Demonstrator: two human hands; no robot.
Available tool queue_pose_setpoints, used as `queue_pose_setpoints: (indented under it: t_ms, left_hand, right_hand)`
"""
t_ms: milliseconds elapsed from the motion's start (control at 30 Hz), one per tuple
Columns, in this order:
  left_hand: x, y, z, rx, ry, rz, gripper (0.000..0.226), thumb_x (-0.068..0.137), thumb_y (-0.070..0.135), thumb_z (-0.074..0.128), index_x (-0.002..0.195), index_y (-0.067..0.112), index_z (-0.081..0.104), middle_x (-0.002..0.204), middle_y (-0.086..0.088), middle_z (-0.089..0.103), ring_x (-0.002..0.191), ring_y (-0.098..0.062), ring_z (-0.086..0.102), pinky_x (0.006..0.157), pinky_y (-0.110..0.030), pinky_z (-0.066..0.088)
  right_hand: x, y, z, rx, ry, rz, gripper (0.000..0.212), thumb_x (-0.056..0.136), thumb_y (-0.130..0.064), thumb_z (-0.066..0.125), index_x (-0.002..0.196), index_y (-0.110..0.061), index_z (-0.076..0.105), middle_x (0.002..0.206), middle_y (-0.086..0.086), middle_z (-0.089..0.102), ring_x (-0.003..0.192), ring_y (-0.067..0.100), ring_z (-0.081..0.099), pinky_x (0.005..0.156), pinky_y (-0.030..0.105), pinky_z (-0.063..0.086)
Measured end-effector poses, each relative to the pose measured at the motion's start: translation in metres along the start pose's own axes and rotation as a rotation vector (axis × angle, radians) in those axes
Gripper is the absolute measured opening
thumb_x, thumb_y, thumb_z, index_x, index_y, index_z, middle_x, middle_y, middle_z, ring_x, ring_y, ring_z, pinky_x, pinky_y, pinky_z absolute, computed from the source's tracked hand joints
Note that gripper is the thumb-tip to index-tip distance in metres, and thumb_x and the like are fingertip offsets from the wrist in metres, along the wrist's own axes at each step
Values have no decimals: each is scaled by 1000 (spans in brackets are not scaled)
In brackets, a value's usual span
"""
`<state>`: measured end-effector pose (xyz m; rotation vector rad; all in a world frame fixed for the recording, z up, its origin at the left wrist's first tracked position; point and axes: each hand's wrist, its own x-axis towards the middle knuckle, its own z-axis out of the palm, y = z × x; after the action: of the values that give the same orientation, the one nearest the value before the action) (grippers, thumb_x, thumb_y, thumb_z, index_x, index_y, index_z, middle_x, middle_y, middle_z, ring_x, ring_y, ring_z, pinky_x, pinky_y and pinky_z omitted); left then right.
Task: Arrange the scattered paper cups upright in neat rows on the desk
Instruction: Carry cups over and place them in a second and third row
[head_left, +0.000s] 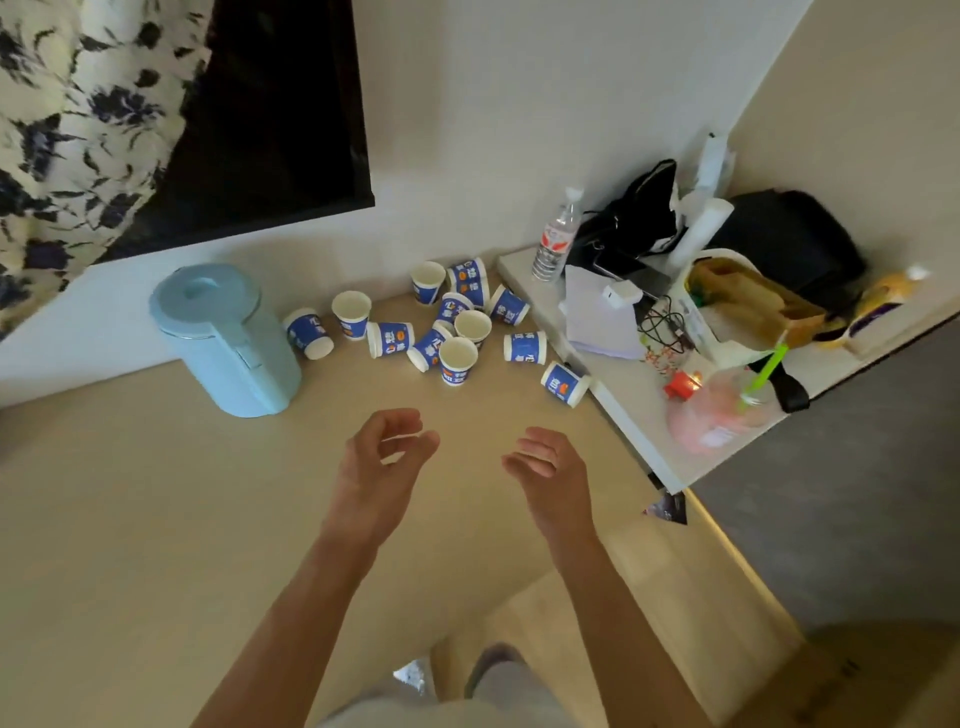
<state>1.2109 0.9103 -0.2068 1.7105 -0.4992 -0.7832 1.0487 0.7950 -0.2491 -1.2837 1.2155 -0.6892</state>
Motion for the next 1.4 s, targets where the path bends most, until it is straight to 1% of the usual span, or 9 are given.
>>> queue_pose_setpoints:
  t_ms: [267, 433, 633, 733, 933, 1067, 1167, 1233, 1400]
  left_hand:
    - [32, 12, 49, -11, 70, -47, 18, 89, 26, 75, 105, 31, 68, 110, 9, 71, 96, -5, 69, 80, -26, 51]
    - [32, 14, 75, 1, 176, -93, 20, 84, 35, 77, 102, 32, 69, 105, 13, 72, 85, 11, 67, 65, -6, 47]
    - [39, 12, 103, -26, 272, -170, 18, 89, 25, 75, 106, 27, 69, 107, 9, 72, 91, -4, 69, 74, -17, 48]
    - [40, 10, 115, -41, 296, -195, 18, 90, 24, 75, 106, 26, 69, 107, 9, 72, 91, -6, 69, 76, -21, 48]
    - [45, 7, 139, -16, 317, -215, 16, 90, 27, 75, 104, 29, 68, 104, 11, 72, 83, 4, 67, 71, -15, 47]
    - [51, 0, 154, 85, 322, -218, 23, 88, 25, 77, 108, 25, 66, 107, 6, 70, 95, -7, 69, 72, -12, 51]
    - [53, -10, 165, 315, 261, -201, 44, 83, 26, 81, 122, 21, 62, 117, 6, 66, 106, -15, 64, 87, -28, 51]
    - [52, -16, 172, 479, 197, -133, 61, 79, 23, 84, 133, 20, 56, 127, 3, 60, 113, -18, 58, 92, -27, 45]
    - [51, -24, 185, 671, 71, 92, 94, 66, 23, 89, 148, 17, 44, 144, 1, 49, 132, -22, 44, 108, -35, 42]
  right_hand:
    - [145, 6, -28, -603, -97, -37, 57, 80, -19, 81, 130, -11, 55, 127, 4, 61, 119, 22, 61, 98, 39, 50]
    - [216, 13, -25, -1122, -239, -166, 64, 80, -22, 79, 133, -9, 47, 138, 10, 48, 132, 28, 47, 99, 40, 47]
    - [251, 36, -39, -1505, -286, -258, 59, 89, -10, 63, 142, -11, 39, 148, 13, 39, 143, 34, 34, 117, 46, 30]
    - [261, 47, -46, -1534, -272, -319, 53, 93, -8, 59, 142, -12, 39, 147, 13, 40, 140, 35, 38, 111, 48, 35]
    - [279, 56, -54, -1574, -344, -386, 62, 85, -14, 72, 137, -15, 38, 136, 12, 47, 125, 33, 50, 92, 43, 45]
    - [283, 56, -56, -1438, -484, -463, 60, 79, -21, 75, 130, -14, 44, 122, 9, 54, 113, 30, 57, 86, 38, 49]
    - [279, 34, -51, -1099, -702, -276, 52, 75, -23, 80, 121, -16, 57, 114, 4, 64, 101, 22, 62, 82, 32, 49]
    - [275, 13, -46, -986, -856, -186, 50, 73, -26, 82, 119, -21, 64, 113, -1, 68, 101, 16, 64, 80, 28, 46]
    - [247, -39, -29, -933, -1135, 13, 81, 66, -38, 90, 133, -28, 45, 118, -3, 64, 112, 17, 62, 99, 38, 50]
